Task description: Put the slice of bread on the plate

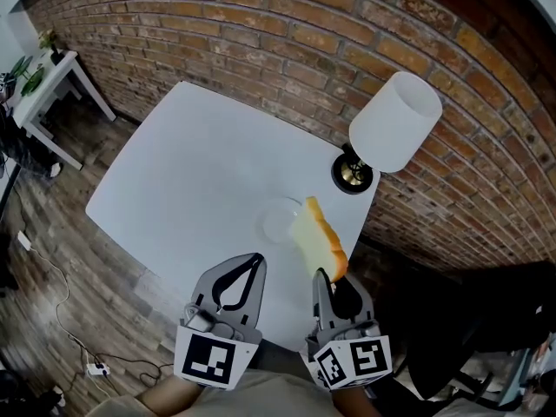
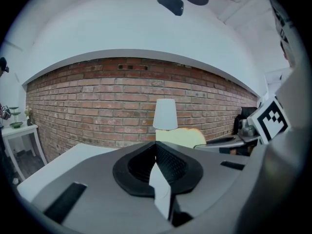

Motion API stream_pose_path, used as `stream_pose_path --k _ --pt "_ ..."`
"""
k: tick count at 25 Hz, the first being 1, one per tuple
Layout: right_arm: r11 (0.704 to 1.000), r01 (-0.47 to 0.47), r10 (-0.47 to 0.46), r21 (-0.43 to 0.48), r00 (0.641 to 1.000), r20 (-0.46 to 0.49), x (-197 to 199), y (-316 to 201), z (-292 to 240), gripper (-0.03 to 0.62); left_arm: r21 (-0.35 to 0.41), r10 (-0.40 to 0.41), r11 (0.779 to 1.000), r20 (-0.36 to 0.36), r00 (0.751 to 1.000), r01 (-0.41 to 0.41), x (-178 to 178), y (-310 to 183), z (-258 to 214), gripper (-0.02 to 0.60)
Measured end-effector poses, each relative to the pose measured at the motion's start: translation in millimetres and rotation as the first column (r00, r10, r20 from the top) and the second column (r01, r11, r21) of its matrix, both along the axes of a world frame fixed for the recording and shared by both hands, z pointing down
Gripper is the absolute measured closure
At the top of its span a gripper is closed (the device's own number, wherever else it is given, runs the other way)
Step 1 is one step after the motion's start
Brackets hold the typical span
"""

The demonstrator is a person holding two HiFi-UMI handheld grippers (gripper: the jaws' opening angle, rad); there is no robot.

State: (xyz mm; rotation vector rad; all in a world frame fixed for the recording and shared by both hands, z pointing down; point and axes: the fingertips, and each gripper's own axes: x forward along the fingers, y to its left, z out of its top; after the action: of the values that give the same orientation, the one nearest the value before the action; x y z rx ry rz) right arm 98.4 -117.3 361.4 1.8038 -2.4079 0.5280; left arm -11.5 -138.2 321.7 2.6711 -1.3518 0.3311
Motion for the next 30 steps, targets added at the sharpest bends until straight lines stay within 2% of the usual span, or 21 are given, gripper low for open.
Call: stream_pose_path --k 30 --pt "0.994 0.066 -0.062 -0.082 0.997 0.053 -13 -35 44 0.500 -0.049 -0.012 0.999 0.022 1.000 0.013 -3 -24 24 0.572"
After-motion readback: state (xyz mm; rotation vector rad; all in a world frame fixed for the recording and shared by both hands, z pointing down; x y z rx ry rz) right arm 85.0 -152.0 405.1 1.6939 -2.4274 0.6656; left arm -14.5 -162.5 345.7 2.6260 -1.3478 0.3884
